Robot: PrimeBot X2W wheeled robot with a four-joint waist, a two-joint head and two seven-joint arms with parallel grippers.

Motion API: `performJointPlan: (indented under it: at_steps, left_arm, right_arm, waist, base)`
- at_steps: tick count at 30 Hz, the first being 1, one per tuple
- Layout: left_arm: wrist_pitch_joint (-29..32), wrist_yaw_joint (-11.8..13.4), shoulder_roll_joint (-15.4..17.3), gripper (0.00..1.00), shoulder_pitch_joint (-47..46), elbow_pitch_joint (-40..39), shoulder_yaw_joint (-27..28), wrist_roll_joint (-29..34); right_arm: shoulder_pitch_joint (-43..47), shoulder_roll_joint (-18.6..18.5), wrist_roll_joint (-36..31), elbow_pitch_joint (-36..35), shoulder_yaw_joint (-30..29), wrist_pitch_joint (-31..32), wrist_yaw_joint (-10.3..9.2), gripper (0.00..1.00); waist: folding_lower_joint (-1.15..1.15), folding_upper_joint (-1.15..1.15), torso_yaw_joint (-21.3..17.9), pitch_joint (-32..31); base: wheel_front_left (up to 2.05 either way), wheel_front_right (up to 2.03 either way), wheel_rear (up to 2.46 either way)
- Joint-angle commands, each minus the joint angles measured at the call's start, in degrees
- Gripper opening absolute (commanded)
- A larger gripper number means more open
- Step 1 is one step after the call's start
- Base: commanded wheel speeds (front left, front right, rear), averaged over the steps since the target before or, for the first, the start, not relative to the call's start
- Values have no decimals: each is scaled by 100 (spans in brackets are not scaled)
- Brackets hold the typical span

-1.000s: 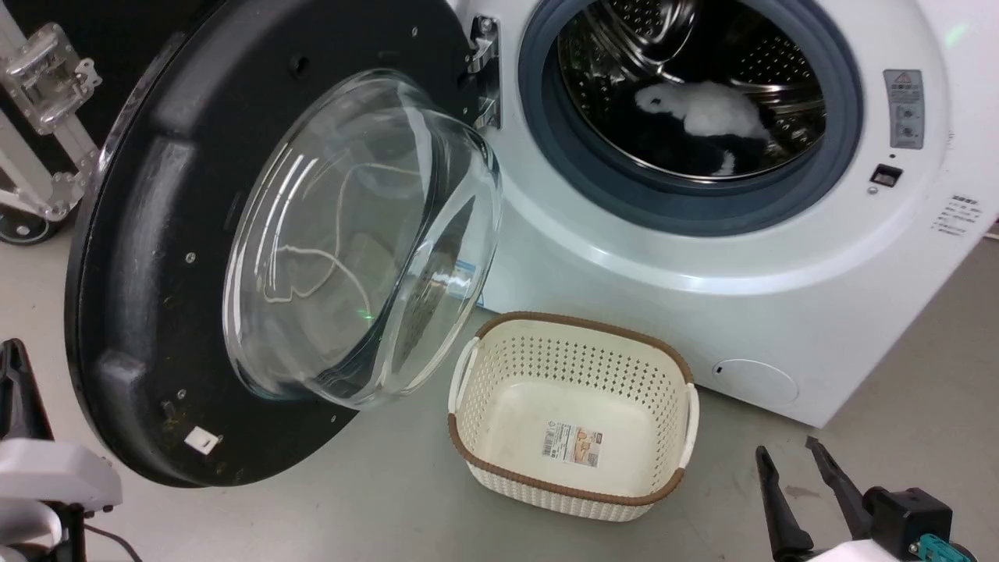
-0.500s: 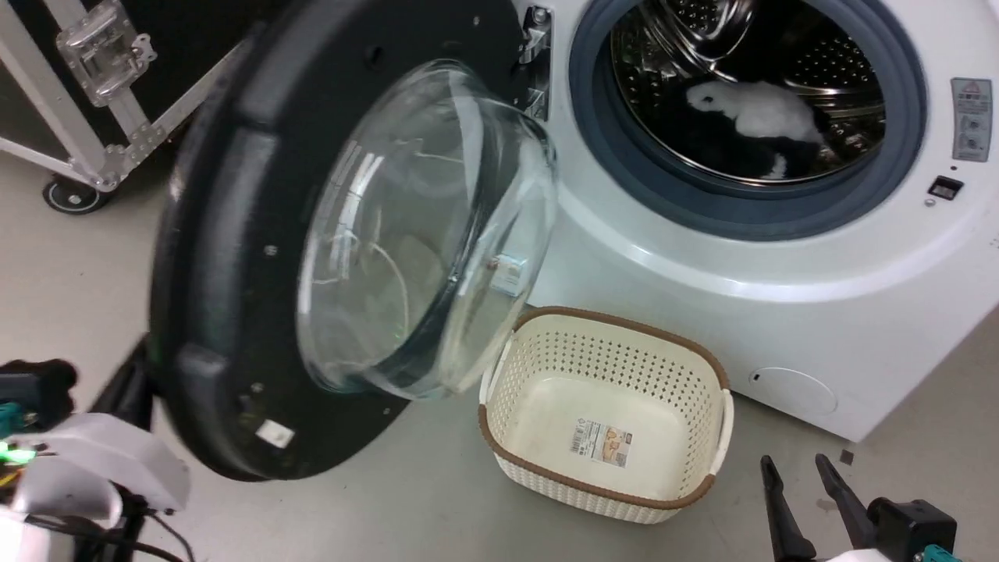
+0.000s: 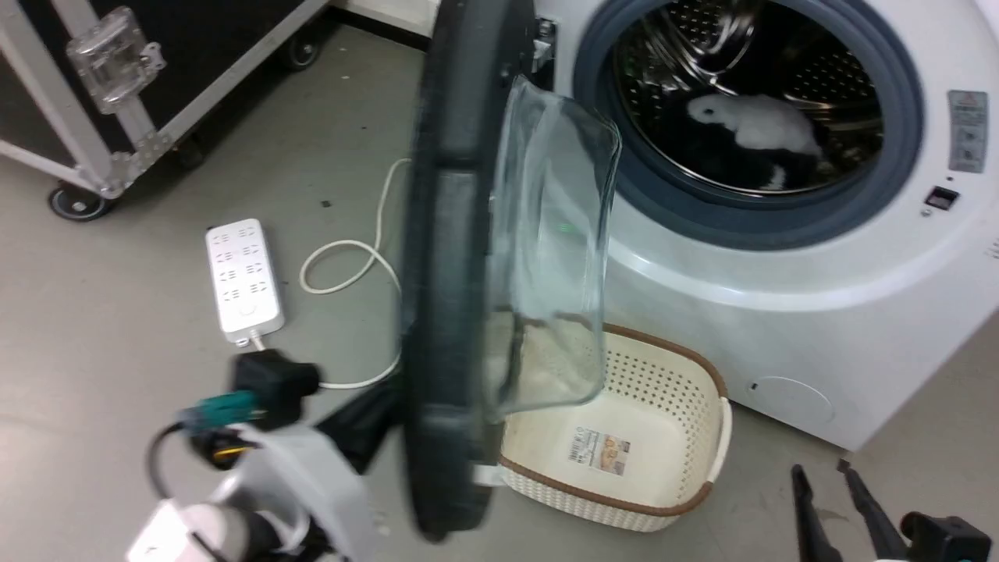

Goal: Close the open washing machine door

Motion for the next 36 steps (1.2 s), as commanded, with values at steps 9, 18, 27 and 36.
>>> performJointPlan:
  at_steps: [9,18,27,36]
  left_arm:
    - [-76,-104,-67,0,-1151,38,-1658,-504]
    - [-676,-173,-517,0,-2878,1584,-3135,-833]
    - [-1379,-173,-1487,0,-4053,3584,-3306,-678]
    - [-2060,-145,-1744,0,-4223,4422,-2851,-1075]
  right_arm:
    - [-87,-1,148,151,-367,-148,5,100]
    - [-297,-1,351,264,-545,-280,6,100]
    - [-400,-1,451,237,-570,-281,6,100]
    - [-283,-1,432,300,-573,-281,6,100]
  waist:
    - [0,0,-625,137]
    - [0,0,-1790,602]
    - [0,0,-2447,853]
    - [0,0,-2193,502]
  base:
    - [0,0,0]
    - [0,0,0]
    - [0,0,0]
    - [0,0,0]
